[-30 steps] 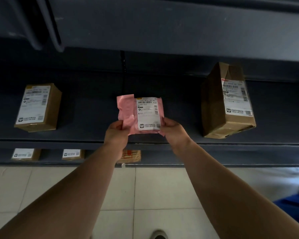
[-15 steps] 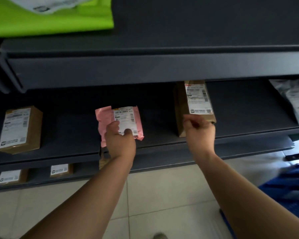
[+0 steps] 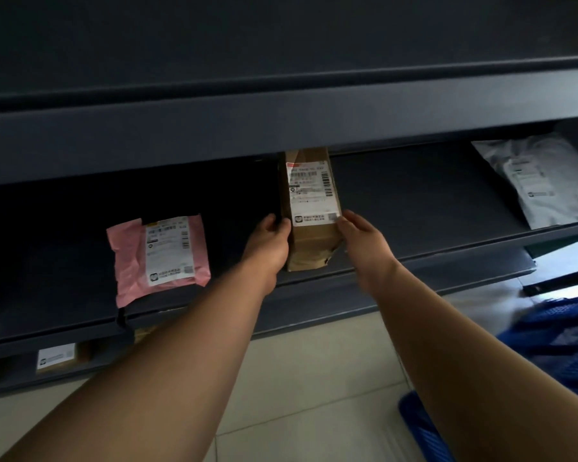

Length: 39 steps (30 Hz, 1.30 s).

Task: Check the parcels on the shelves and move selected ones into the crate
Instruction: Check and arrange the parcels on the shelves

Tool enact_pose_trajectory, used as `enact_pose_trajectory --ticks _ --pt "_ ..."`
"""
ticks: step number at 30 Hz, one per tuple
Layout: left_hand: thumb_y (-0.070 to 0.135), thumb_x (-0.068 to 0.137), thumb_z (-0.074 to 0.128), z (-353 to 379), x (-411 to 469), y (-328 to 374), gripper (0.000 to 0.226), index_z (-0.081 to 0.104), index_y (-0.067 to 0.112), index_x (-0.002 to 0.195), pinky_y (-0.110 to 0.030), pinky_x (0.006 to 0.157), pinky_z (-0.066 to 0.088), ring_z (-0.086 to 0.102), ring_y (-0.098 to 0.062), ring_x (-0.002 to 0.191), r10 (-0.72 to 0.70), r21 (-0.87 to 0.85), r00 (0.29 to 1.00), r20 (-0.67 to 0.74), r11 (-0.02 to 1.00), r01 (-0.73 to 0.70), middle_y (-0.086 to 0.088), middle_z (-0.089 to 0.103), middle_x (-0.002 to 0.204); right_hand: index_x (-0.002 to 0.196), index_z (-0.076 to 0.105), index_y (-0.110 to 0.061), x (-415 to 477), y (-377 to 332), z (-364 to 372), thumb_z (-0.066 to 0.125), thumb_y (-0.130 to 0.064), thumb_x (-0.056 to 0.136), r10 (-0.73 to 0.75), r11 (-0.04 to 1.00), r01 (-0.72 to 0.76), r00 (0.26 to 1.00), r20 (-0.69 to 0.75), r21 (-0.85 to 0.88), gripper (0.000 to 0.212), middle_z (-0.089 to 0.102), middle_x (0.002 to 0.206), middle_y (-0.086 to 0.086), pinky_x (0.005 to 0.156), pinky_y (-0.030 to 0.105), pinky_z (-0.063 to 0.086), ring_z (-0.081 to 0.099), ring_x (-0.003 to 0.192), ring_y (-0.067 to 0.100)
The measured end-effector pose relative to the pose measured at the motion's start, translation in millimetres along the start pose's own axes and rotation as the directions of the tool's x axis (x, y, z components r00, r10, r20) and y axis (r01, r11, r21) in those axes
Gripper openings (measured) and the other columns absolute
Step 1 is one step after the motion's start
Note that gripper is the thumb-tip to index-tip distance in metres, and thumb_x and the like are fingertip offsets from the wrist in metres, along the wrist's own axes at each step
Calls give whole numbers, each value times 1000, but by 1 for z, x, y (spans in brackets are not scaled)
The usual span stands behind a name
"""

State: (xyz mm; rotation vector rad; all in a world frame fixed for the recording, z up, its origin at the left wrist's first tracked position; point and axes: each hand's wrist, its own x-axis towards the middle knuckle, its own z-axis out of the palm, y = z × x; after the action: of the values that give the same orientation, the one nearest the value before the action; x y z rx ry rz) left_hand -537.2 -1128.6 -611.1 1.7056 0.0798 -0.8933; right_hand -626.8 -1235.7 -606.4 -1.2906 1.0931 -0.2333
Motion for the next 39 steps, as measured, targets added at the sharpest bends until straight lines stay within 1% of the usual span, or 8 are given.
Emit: enact_pose_trajectory --ticks 3,5,8,12,21,25,30,39 --pt "33 97 51 7 8 -1 42 45 31 139 -30 89 41 53 -13 107 -9 -64 999 45 998 12 6 57 128 126 58 -21 9 0 0 52 -22 97 12 993 -22 997 82 117 30 66 120 3 91 34 53 63 105 17" --pt "32 97 52 8 8 -5 41 48 32 137 -30 90 43 55 -13 107 -5 -78 998 62 997 10 5 59 129 120 59 -25 9 2 -1 50 -19 98 9 989 -26 994 113 148 24 67 114 1 98 39 51 63 109 20" --pt "31 96 54 8 3 -9 39 51 32 135 -32 93 46 59 -16 111 -2 -72 998 70 997 7 4 62 128 119 61 -22 3 5 -7 49 -16 98 18 979 -45 991 135 197 25 69 111 2 96 39 52 63 107 21" --pt "22 97 53 -2 -13 -16 36 53 28 132 -28 82 49 61 -16 109 -8 -115 992 126 993 23 3 65 122 111 64 -23 -13 11 -14 52 -13 95 54 969 -91 985 163 232 22 71 104 1 90 39 53 66 95 18" --pt "9 91 58 -17 -47 -46 35 60 38 112 -38 99 49 63 -14 111 2 -109 983 182 994 18 4 69 117 119 62 -16 -41 37 -26 52 -10 94 110 941 -171 971 214 293 27 72 110 6 87 38 54 65 107 25" --pt "6 90 59 -21 -51 -52 39 60 40 110 -36 96 51 64 -11 108 27 -81 978 207 997 -11 8 70 114 120 62 -19 -46 49 -27 53 -12 94 129 932 -195 966 224 306 28 72 112 5 89 38 52 63 111 25" --pt "3 90 57 -21 -51 -56 43 59 39 114 -32 90 53 66 -8 104 40 -74 978 204 997 -25 11 71 111 121 62 -21 -48 52 -29 54 -15 94 132 935 -198 964 230 294 28 71 113 5 87 39 51 62 109 24" --pt "9 90 59 -24 -49 -58 45 57 44 118 -35 97 51 61 -10 113 27 -19 971 237 1000 -23 11 67 120 123 62 -24 -52 51 -26 52 -17 96 140 934 -198 969 204 297 30 69 118 6 90 40 49 59 115 27"
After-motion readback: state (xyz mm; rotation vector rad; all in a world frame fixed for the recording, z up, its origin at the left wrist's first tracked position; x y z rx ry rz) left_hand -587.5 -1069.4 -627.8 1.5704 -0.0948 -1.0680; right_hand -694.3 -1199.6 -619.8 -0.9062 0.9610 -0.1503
